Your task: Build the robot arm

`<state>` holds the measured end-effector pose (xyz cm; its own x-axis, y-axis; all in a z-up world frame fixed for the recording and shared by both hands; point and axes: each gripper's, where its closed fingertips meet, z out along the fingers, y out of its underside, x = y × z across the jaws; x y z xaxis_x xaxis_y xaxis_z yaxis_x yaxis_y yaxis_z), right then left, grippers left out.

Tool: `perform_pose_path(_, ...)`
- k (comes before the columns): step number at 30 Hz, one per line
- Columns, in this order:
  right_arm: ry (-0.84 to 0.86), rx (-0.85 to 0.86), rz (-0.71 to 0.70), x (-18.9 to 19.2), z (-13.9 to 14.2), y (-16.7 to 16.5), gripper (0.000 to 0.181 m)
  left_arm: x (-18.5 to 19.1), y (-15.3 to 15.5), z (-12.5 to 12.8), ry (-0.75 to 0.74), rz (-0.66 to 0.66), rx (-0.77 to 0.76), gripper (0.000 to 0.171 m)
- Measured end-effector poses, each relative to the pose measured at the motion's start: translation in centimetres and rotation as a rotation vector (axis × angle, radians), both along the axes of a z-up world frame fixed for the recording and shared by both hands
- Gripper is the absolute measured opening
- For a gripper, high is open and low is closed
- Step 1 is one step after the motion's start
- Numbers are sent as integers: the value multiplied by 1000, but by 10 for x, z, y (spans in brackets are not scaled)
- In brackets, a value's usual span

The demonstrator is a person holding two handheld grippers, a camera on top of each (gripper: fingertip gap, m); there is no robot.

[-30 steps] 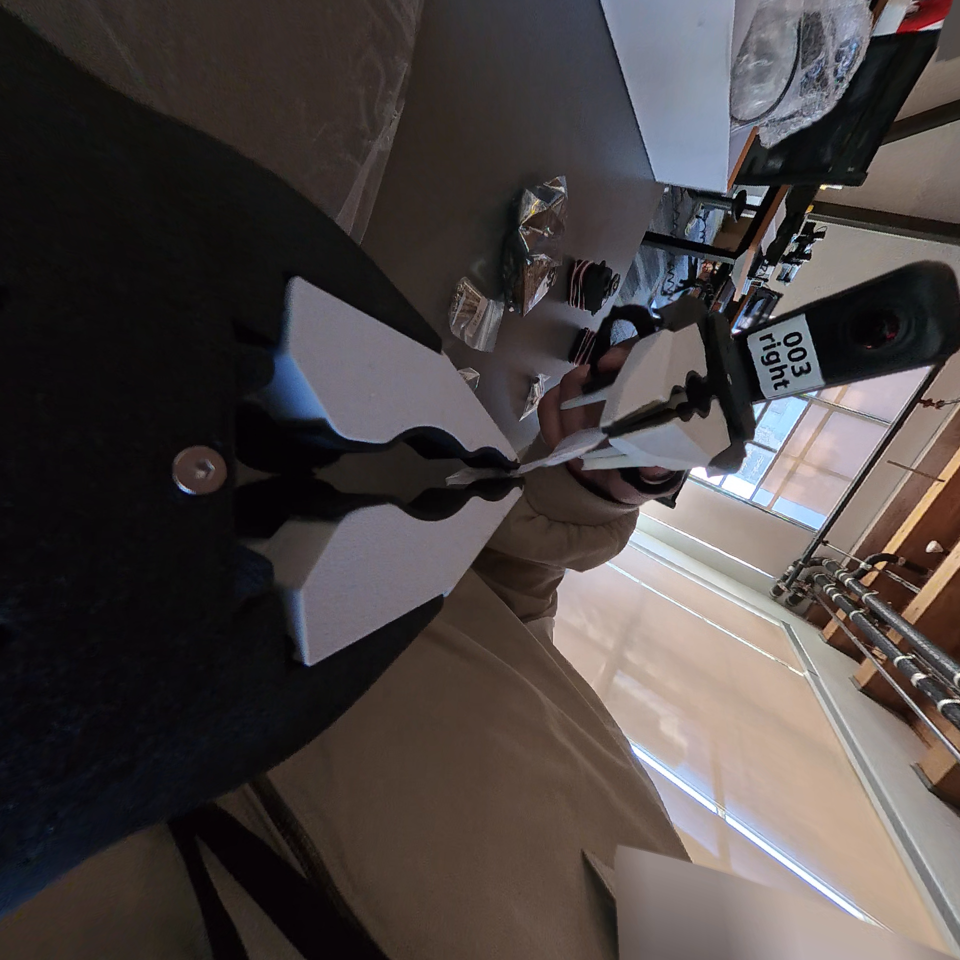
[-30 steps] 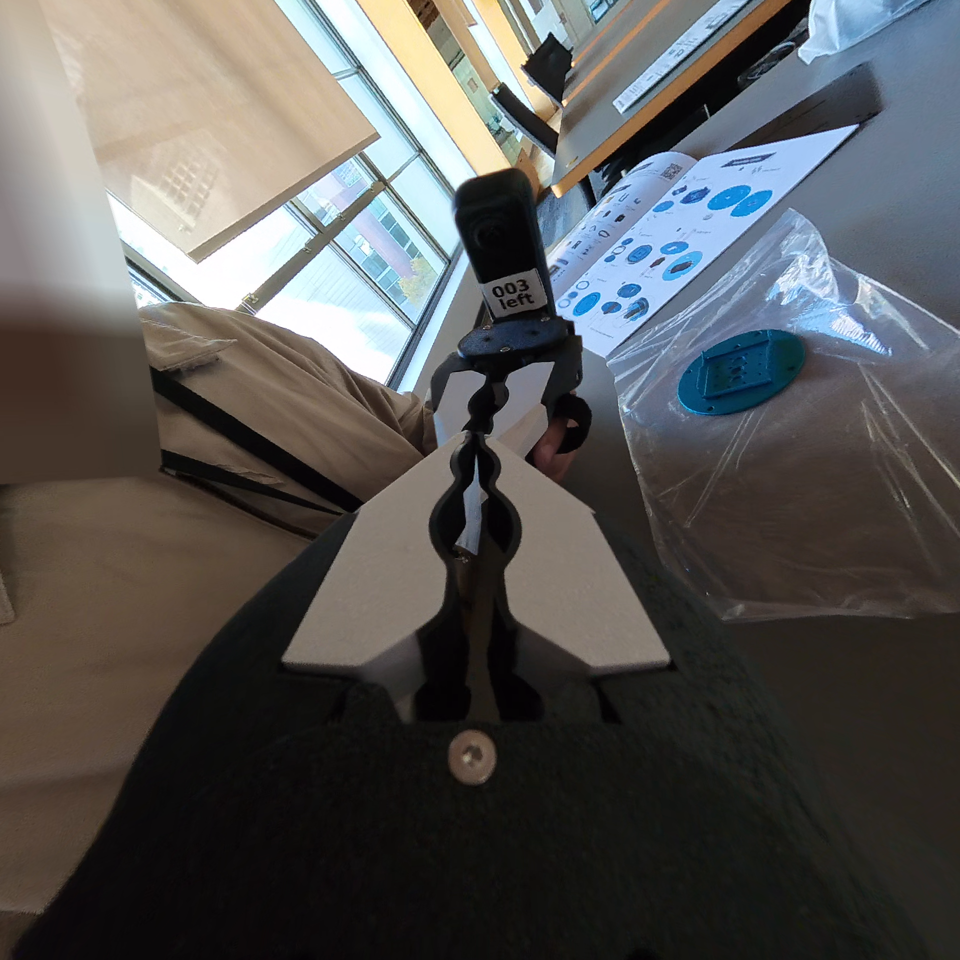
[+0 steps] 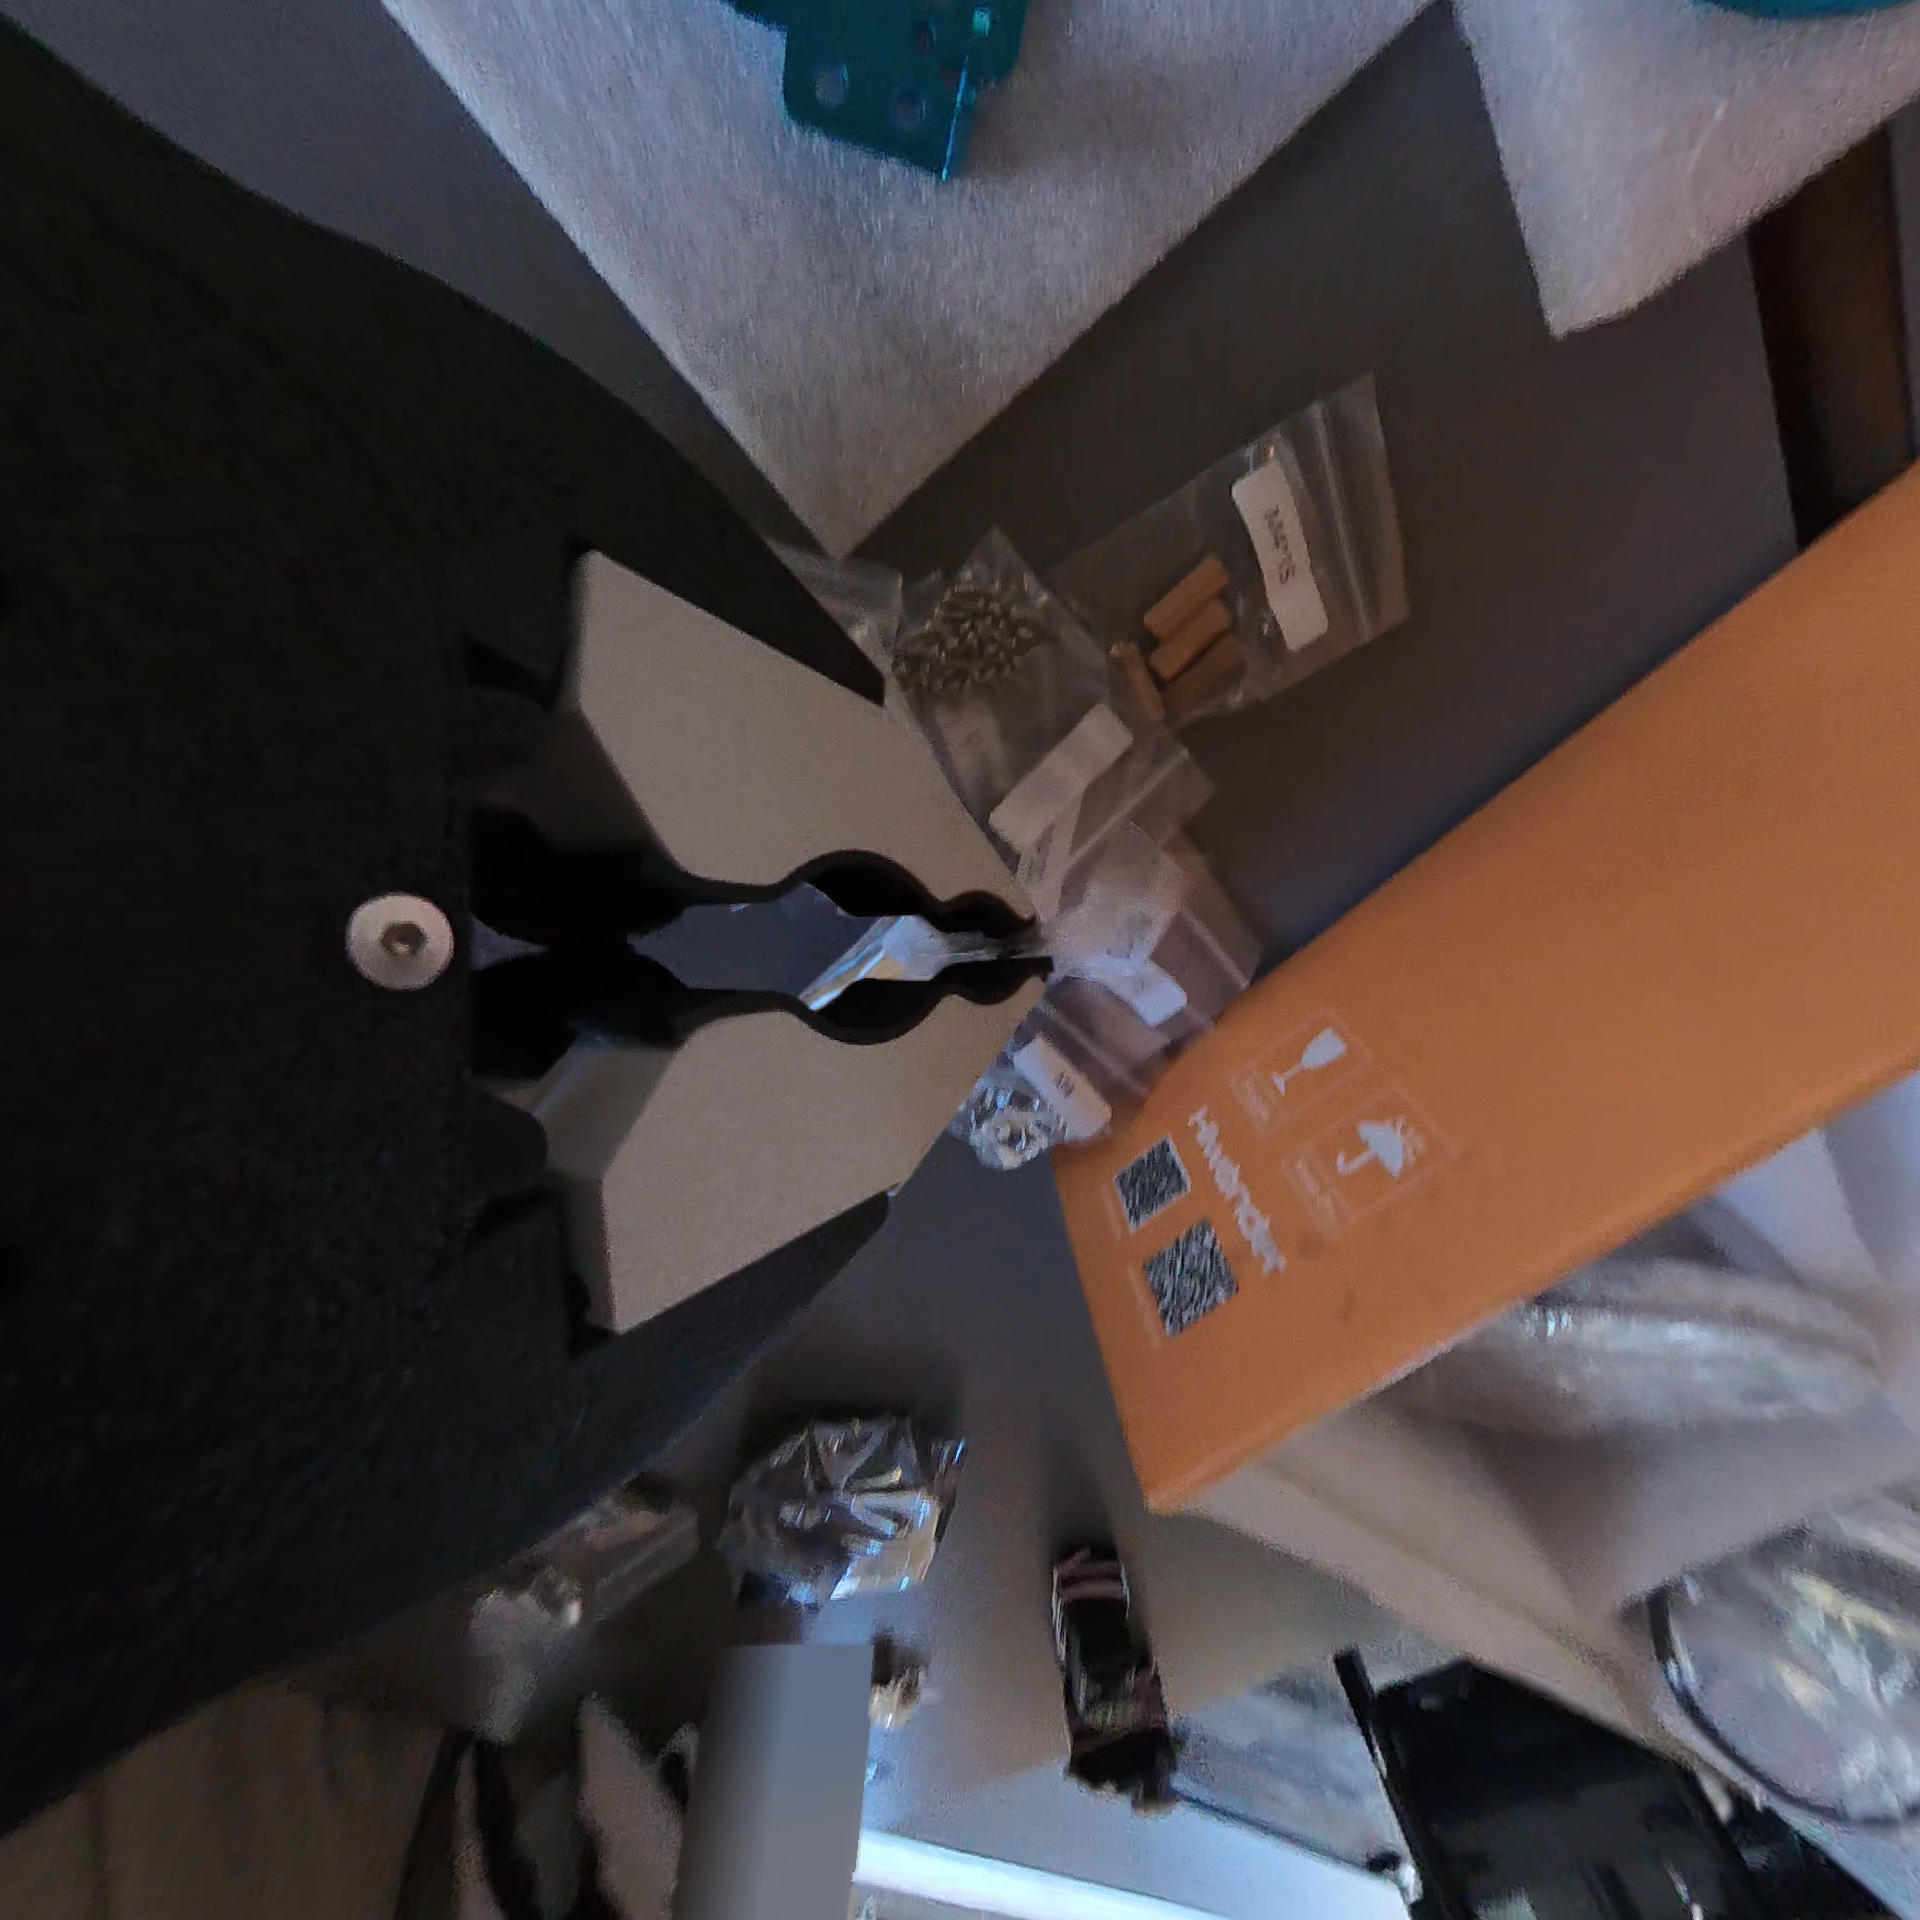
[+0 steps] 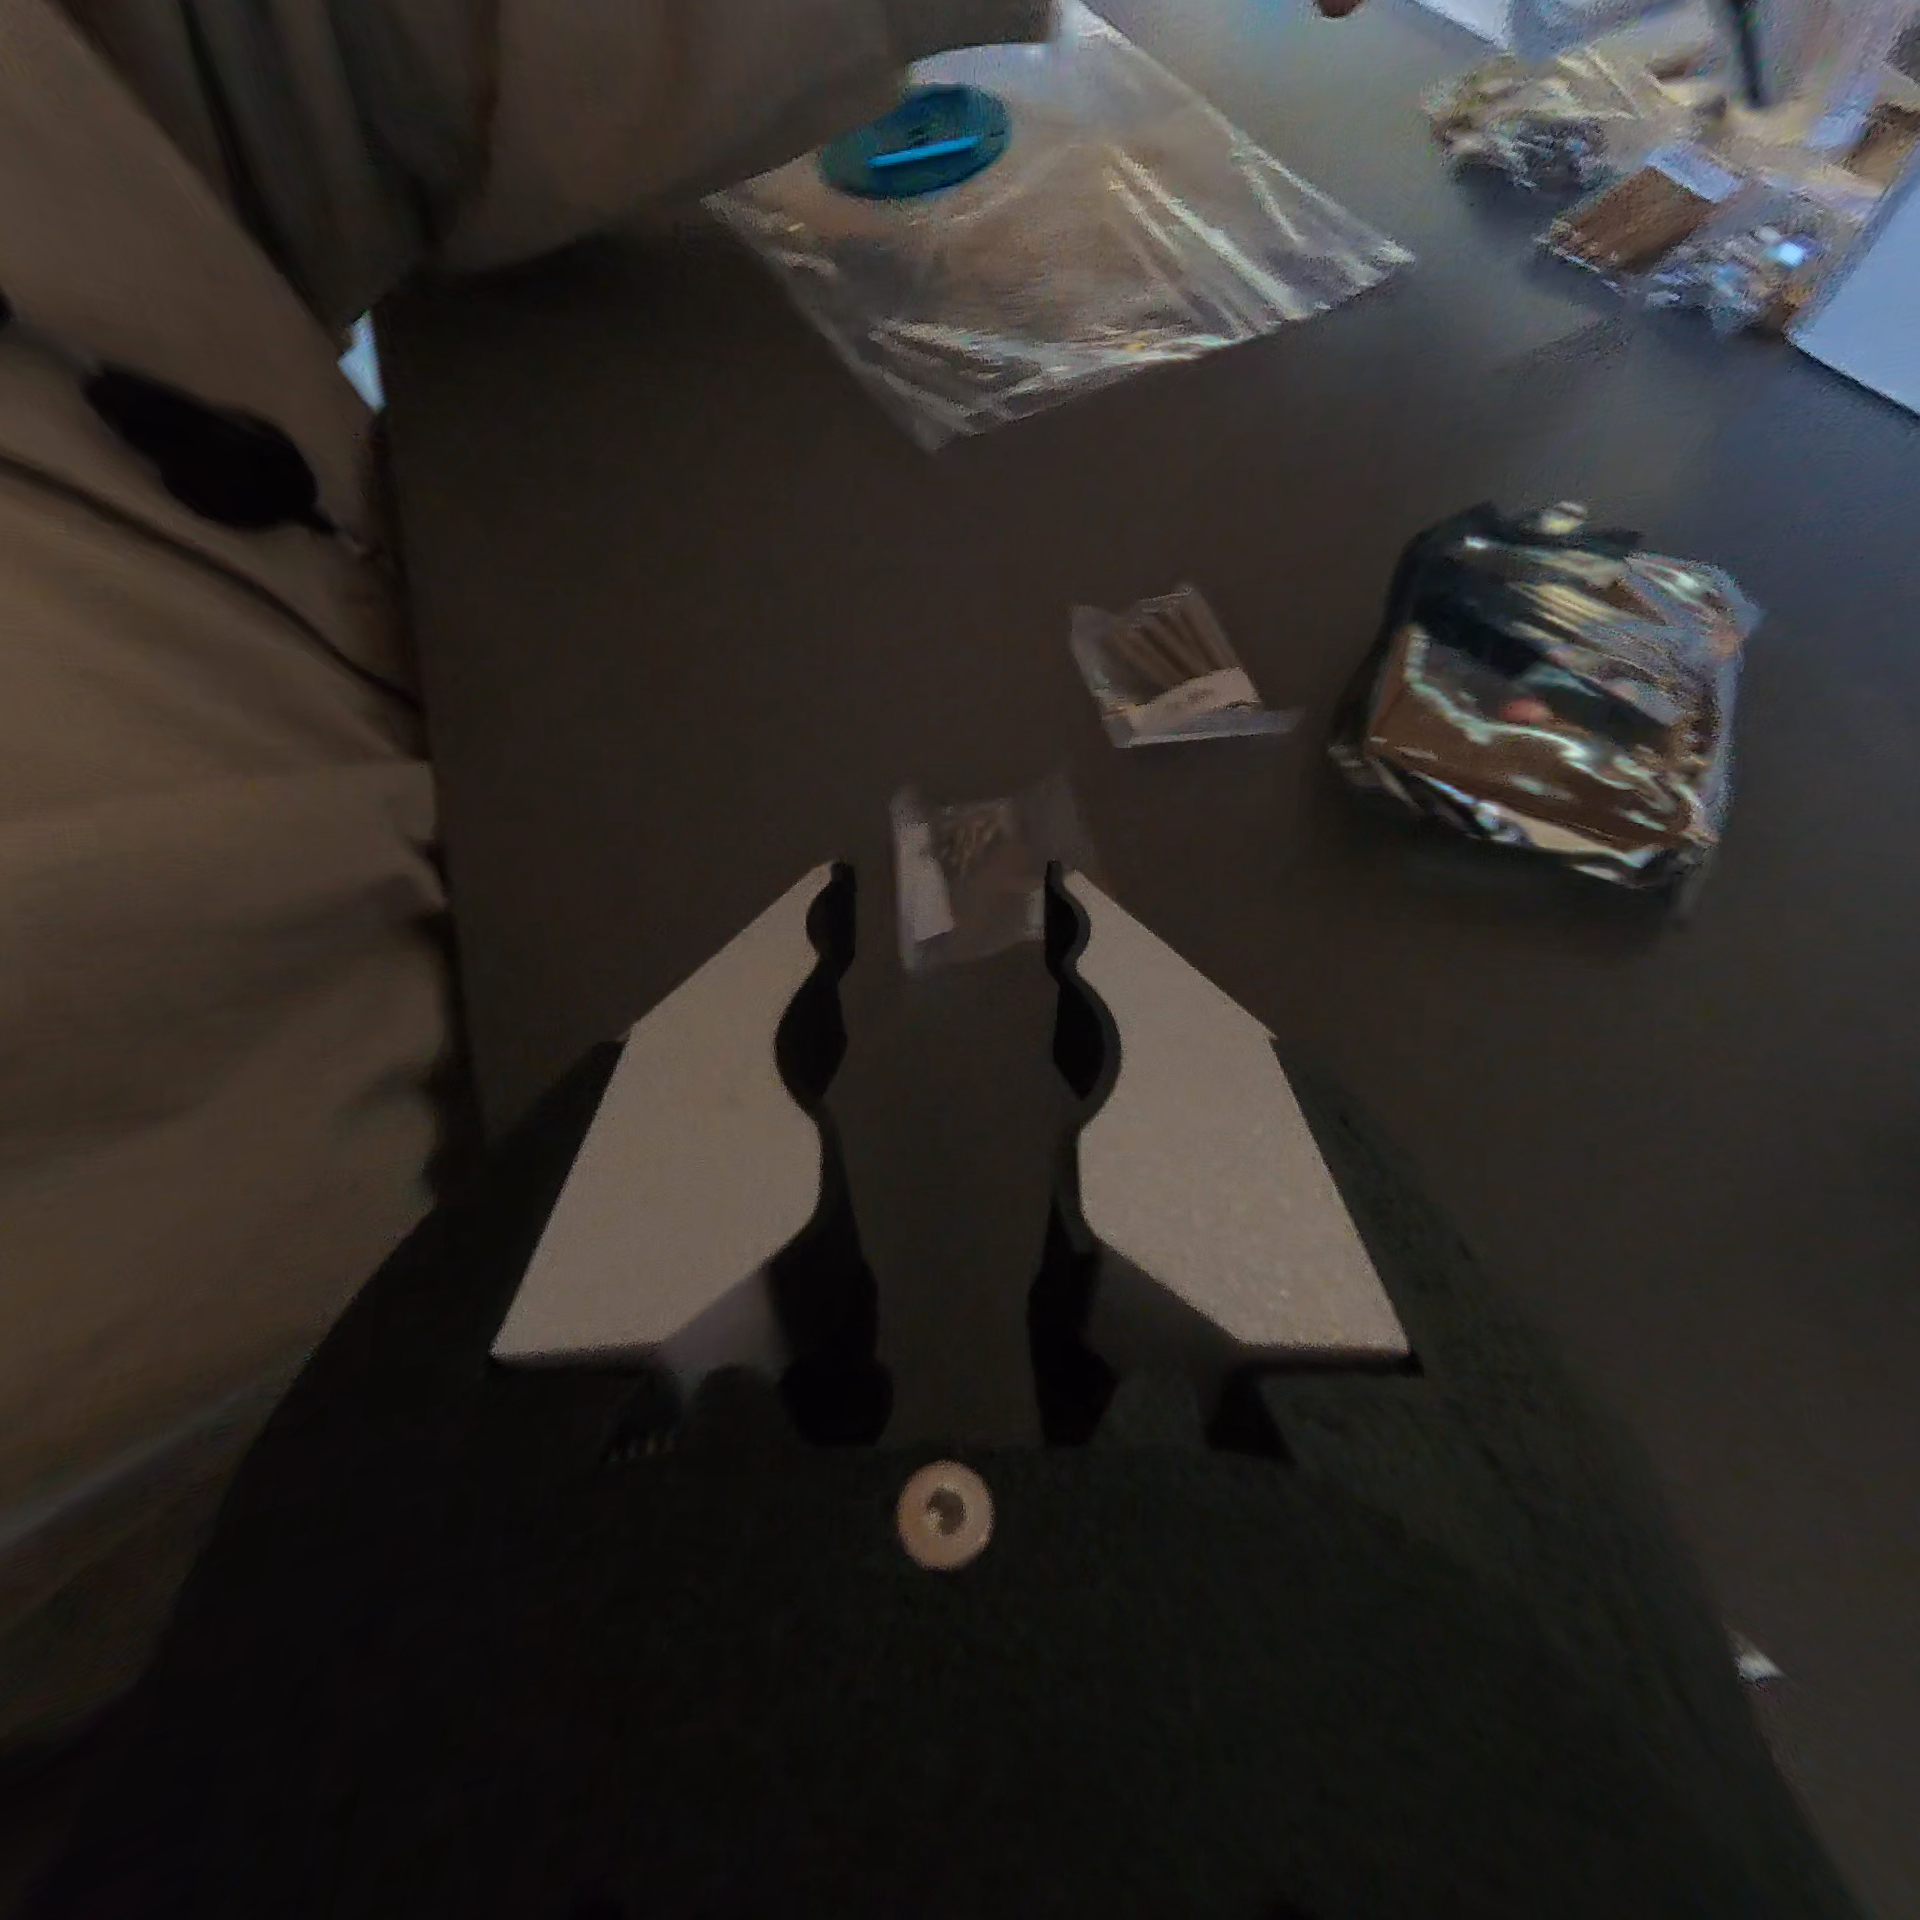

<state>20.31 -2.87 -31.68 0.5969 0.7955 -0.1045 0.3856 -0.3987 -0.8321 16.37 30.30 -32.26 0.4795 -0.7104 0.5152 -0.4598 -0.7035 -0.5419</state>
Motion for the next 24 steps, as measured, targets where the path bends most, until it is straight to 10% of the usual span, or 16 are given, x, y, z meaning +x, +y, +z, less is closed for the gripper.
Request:
perform_pose_path(6, -179, 124, 70, -14, -10, -2, 30, -22, 16, -2, 110, 57, 162, 54)
perform_pose_path(12, -277, 79, 86, -15, -26, 4, 0, -61, -15, 52, 102, 1, 423, 61)
perform_pose_path(20, 340, -185, 137, -45, 91, 25, 0, -63, -224, 114, -482, -591, 422, 61)
perform_pose_path(24, 540, -403, 280, -71, 129, 24, 0, -59, -281, 120, -634, -724, 458, 62)
